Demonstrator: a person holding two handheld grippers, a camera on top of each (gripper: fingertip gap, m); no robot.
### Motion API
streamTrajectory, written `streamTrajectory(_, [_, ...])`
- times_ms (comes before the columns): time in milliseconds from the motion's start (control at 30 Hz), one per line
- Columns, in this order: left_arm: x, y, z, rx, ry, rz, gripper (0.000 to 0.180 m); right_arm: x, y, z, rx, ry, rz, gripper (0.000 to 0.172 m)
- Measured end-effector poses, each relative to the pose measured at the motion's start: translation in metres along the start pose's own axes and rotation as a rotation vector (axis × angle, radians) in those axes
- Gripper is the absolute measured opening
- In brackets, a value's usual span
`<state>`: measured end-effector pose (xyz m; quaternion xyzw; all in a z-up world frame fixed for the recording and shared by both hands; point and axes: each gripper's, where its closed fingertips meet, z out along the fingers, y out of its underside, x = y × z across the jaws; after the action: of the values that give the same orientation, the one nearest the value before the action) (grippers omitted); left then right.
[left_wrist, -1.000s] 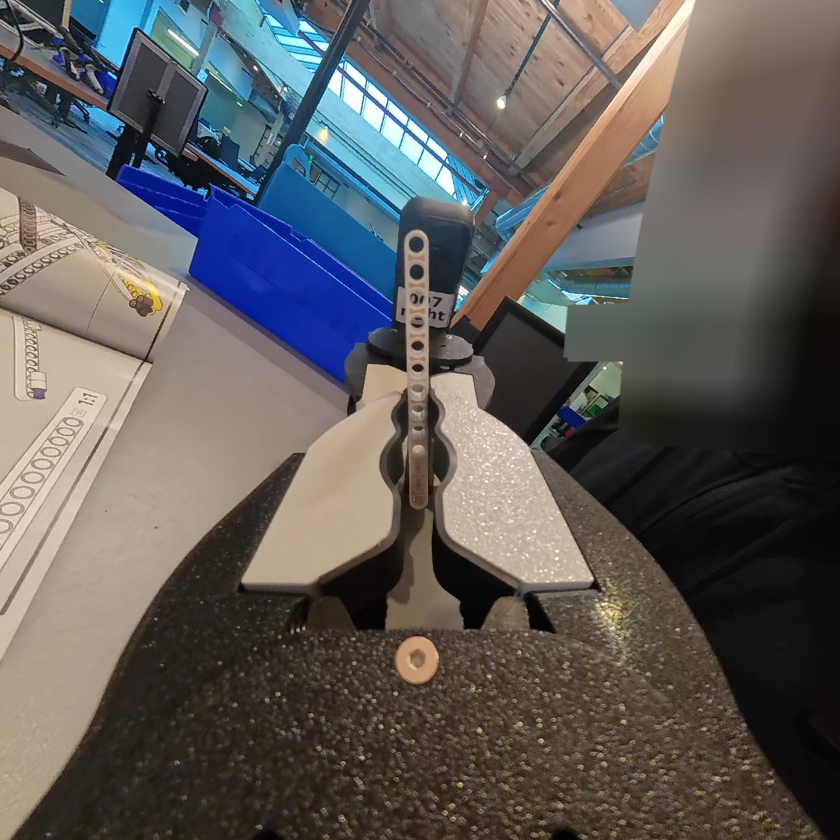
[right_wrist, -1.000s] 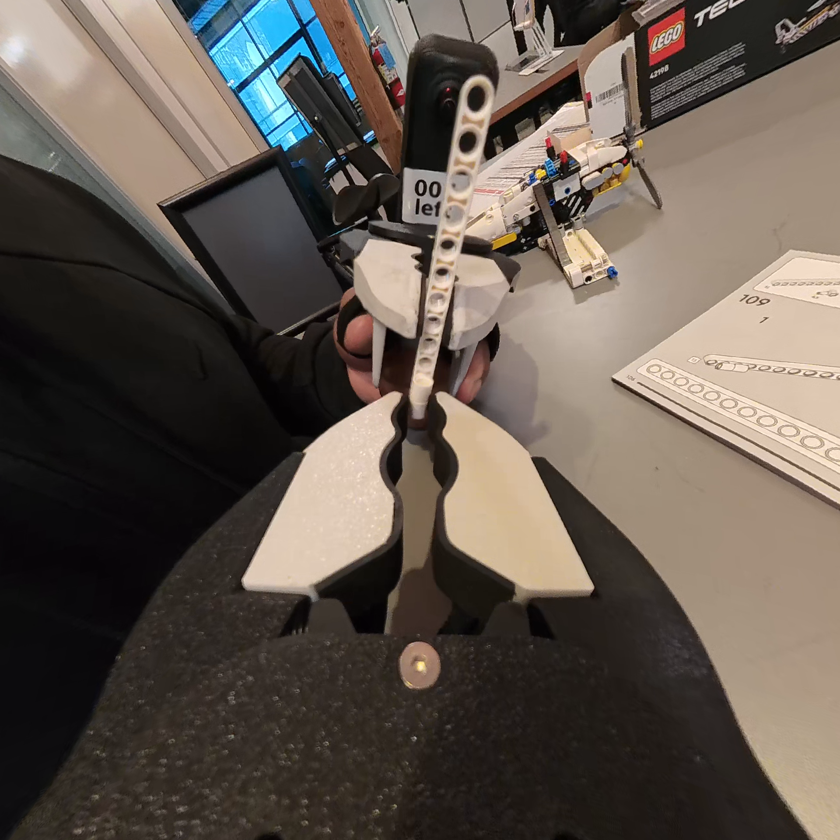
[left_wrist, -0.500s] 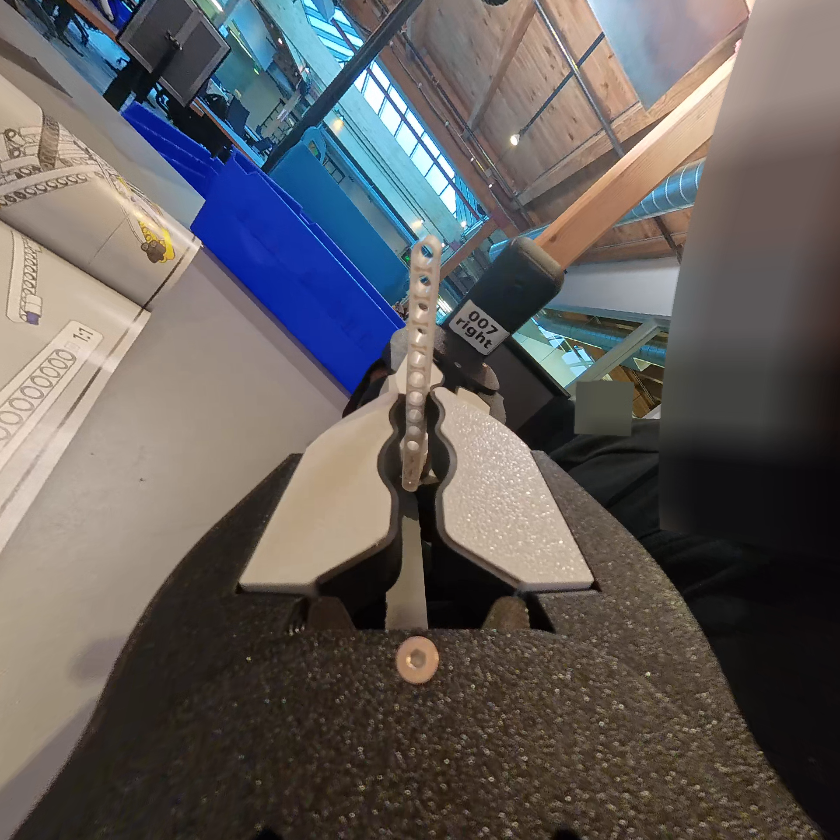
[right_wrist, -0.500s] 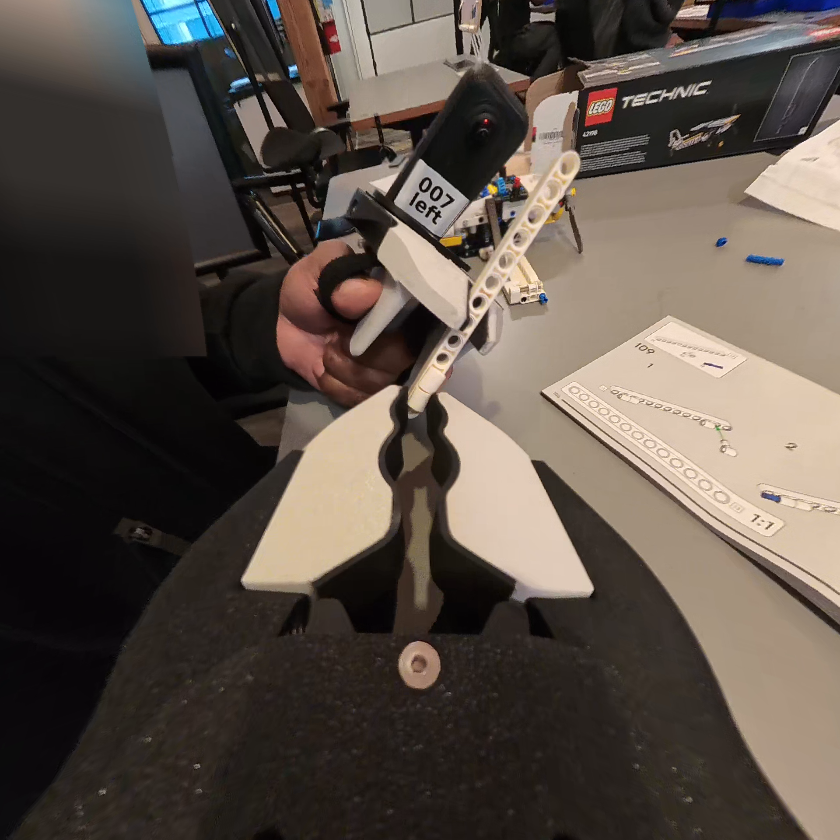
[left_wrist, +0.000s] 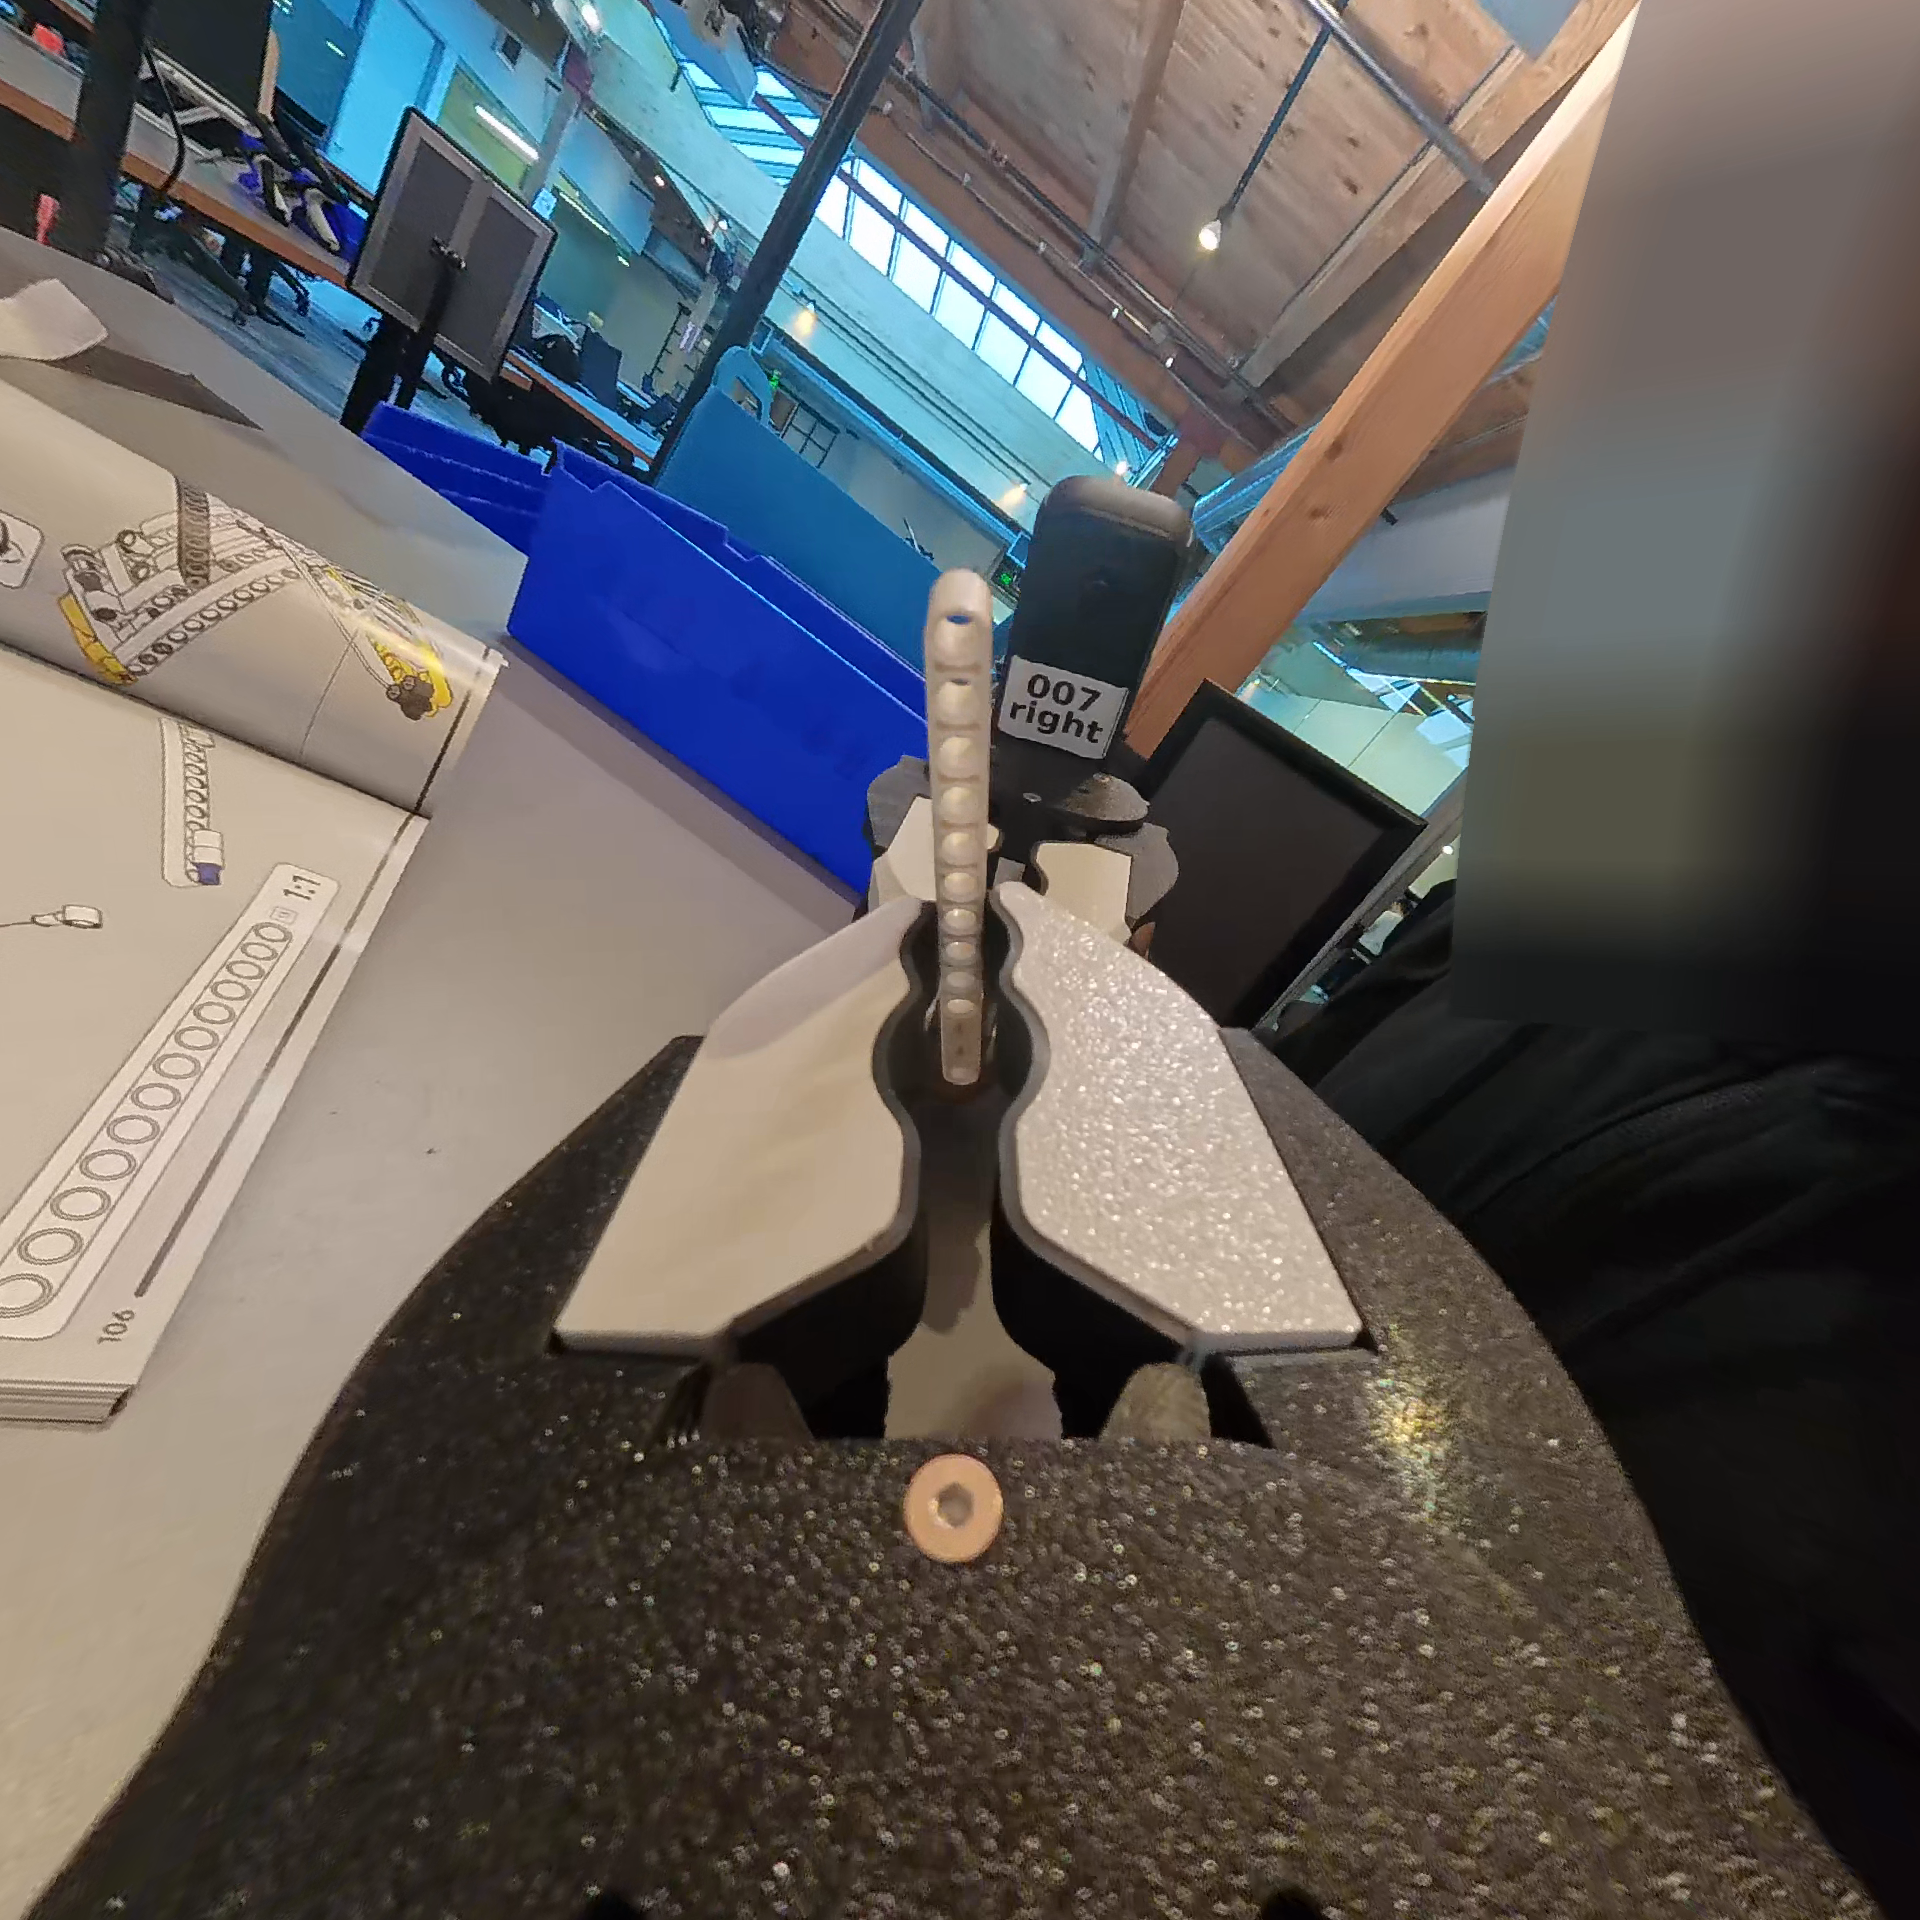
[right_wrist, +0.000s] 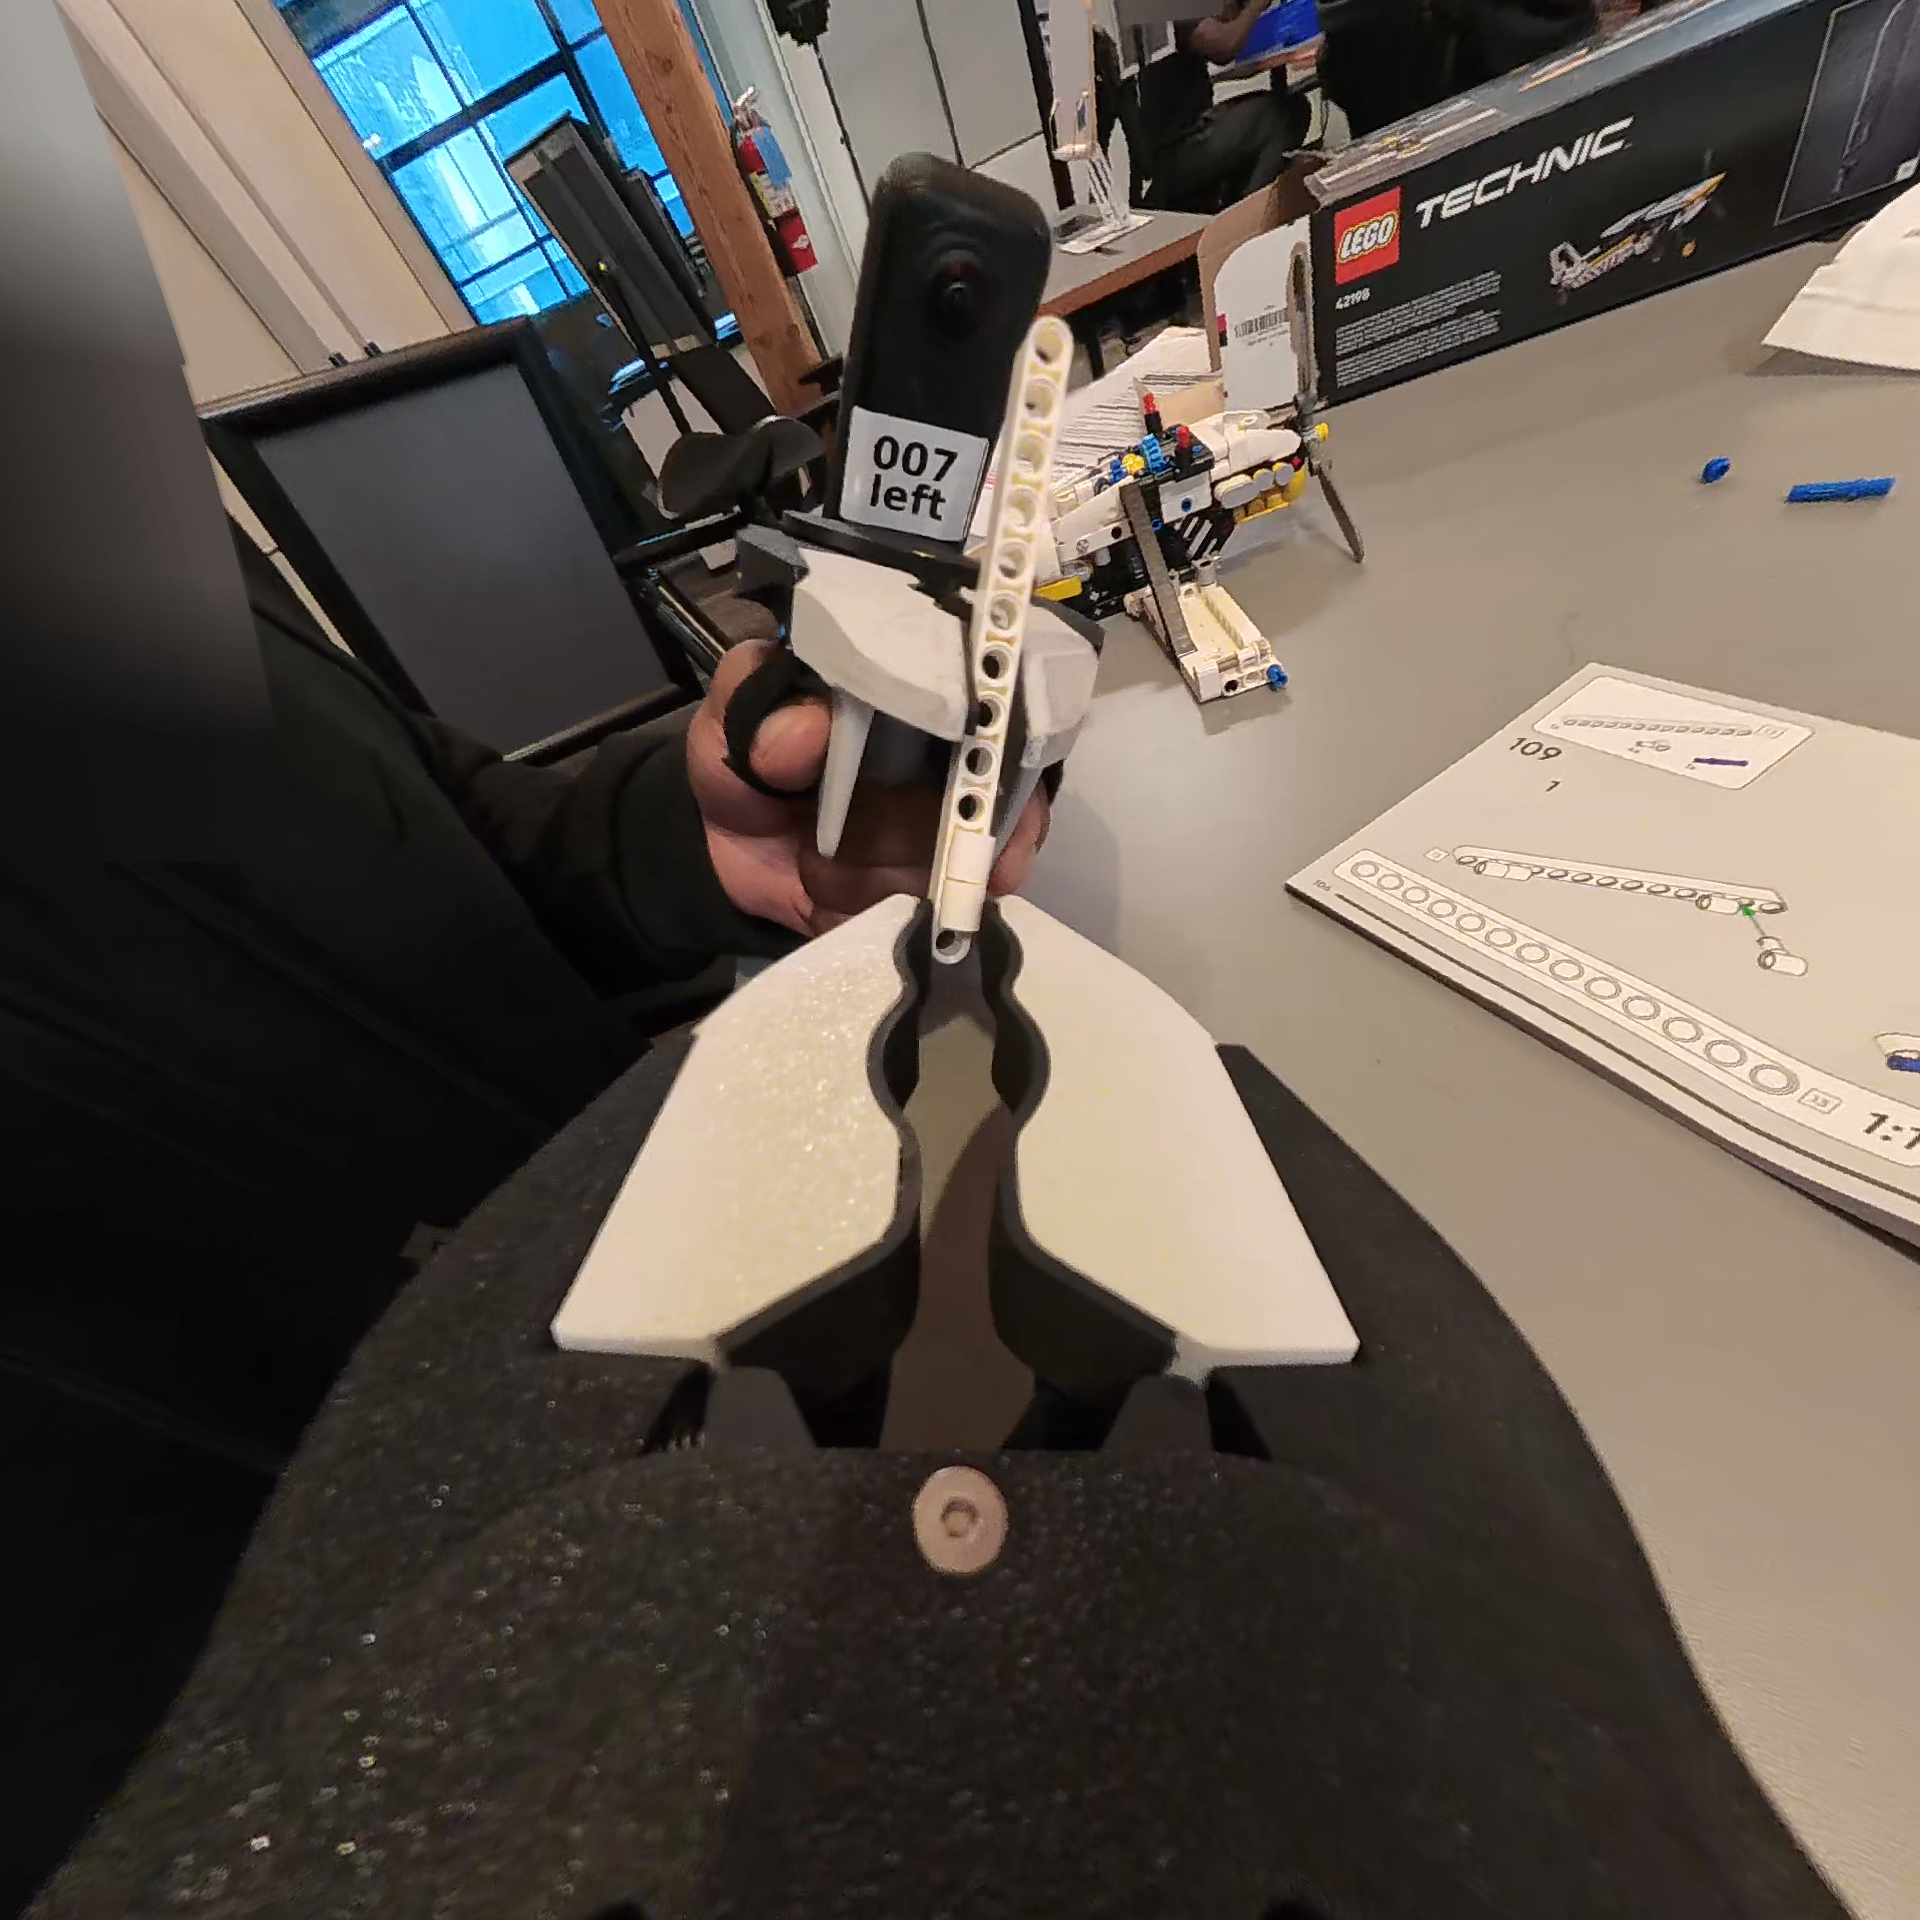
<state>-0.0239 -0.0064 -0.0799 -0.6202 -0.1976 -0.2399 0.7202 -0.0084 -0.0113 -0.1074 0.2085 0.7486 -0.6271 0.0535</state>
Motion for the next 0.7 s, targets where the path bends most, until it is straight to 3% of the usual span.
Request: streamTrajectory(700, [0.0023,0.0038,0.0003,-0.034,0.018,0.0,0.008,-0.0025,0.0009,-0.0023,0.013,-0.029,0.018,0.008])
